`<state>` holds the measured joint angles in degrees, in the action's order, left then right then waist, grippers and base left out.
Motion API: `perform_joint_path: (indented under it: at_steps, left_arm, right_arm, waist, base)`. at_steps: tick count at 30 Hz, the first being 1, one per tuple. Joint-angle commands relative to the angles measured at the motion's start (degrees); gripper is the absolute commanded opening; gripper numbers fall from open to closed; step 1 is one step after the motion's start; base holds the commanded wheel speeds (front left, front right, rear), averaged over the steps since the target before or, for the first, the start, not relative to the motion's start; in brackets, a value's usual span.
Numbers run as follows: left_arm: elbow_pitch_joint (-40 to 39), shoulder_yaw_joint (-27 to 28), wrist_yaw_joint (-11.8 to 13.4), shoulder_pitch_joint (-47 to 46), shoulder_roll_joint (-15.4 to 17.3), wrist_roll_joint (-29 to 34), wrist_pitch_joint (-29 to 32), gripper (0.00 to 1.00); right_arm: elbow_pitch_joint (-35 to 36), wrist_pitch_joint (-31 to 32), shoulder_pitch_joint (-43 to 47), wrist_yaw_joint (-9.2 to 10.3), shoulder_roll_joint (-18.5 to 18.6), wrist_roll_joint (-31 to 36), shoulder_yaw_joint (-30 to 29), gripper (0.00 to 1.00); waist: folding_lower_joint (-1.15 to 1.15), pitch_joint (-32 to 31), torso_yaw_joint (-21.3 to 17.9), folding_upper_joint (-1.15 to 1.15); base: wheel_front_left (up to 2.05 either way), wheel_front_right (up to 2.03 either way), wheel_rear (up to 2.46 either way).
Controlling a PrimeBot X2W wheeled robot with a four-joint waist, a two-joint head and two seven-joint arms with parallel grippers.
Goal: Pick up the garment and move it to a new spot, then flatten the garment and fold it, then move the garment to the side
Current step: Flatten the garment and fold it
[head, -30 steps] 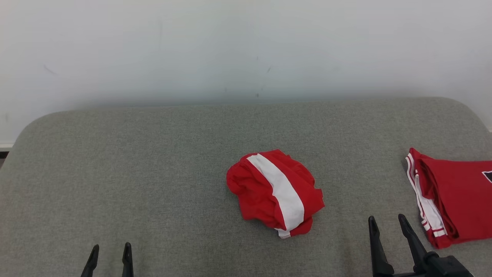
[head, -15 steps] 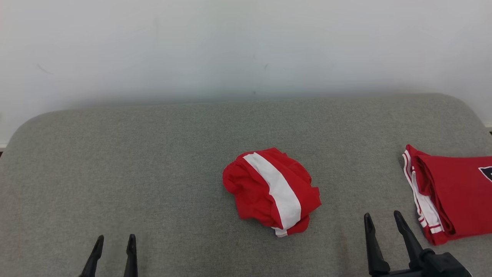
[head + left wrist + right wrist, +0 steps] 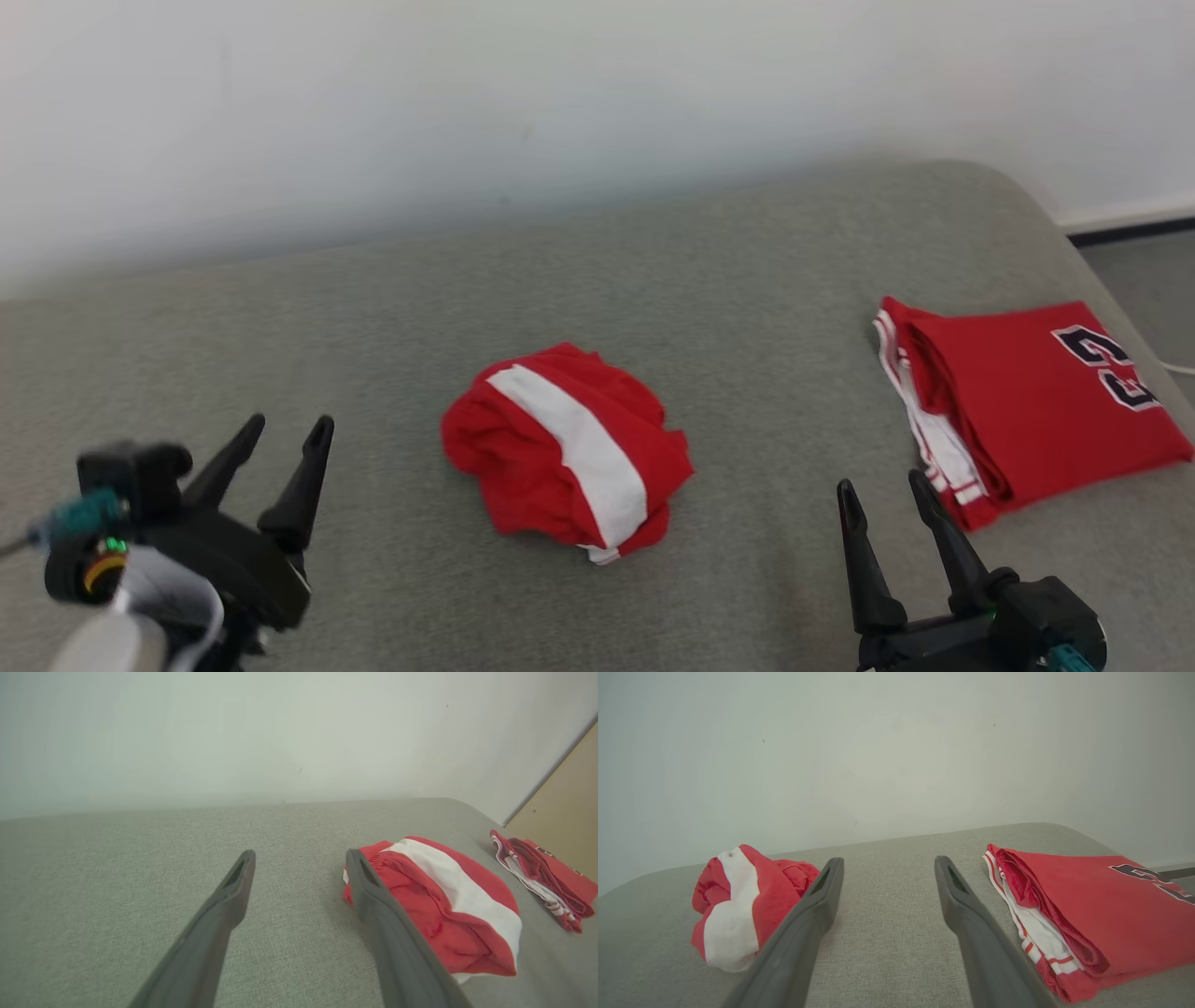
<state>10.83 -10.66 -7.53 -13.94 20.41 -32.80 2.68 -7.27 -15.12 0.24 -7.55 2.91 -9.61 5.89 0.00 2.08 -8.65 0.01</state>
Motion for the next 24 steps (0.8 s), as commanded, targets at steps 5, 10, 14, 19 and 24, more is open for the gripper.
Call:
perform_joint_path:
  at_steps: [5,10,14,19,24]
  left_arm:
    - [-1.8,-1.2,0.1,-6.1,7.1,-12.7,14.7,1.0]
    - [-4.9,1.9,1.1,-9.3,11.8,-24.6,28.9,1.0]
    - [-7.5,2.9,3.2,-9.7,15.0,-28.1,36.0,1.0]
    - [-10.5,2.8,5.1,-9.7,17.9,-29.1,41.1,1.0]
    - [-12.0,2.4,5.9,-10.0,18.7,-30.2,43.8,1.0]
  right_arm:
    - [0.9,0.0,-1.9,0.15,0.0,-1.8,1.3,1.0]
    - [2.1,0.0,-2.6,0.15,0.0,-3.9,1.3,1.0]
    - [3.0,0.0,-2.8,0.15,-0.1,-5.2,1.0,1.0]
    - [3.6,0.0,-3.4,0.15,-0.1,-6.7,1.0,1.0]
    - [3.8,0.0,-3.8,0.15,0.0,-7.5,1.4,1.0]
  waist:
    - [0.0,5.4,-10.3,-0.01]
    - [0.0,8.8,-15.8,-0.01]
    - [0.0,11.2,-18.3,-0.01]
    - [0.0,13.4,-20.2,-0.01]
    - [0.0,14.6,-21.5,-0.01]
  base:
    - [0.0,0.0,0.0]
    - [0.0,0.0,0.0]
    - [0.0,0.0,0.0]
    - [0.0,0.0,0.0]
    - [0.0,0.0,0.0]
